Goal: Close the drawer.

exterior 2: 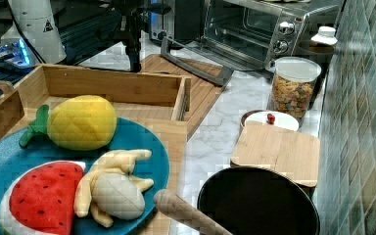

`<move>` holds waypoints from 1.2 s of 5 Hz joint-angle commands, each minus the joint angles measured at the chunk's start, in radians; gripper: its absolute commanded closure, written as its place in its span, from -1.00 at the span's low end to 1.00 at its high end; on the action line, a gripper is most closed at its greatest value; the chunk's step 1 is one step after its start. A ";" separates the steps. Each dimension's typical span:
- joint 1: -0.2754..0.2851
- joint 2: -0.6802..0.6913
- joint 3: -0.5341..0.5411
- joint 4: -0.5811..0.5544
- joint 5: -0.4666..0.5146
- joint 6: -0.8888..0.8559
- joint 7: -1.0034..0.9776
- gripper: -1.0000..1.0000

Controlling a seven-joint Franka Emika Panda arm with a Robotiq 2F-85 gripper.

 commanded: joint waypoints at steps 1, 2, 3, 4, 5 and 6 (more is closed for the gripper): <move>-0.027 -0.083 0.041 -0.082 -0.050 -0.144 0.224 1.00; -0.024 -0.064 0.019 -0.069 -0.057 -0.141 0.207 1.00; -0.026 -0.006 -0.031 -0.064 -0.034 -0.066 0.101 1.00; -0.037 0.041 -0.057 -0.058 -0.015 0.012 0.029 1.00; -0.049 0.049 -0.077 -0.019 -0.020 -0.038 -0.012 1.00; -0.049 0.046 -0.102 -0.006 -0.031 -0.045 -0.038 1.00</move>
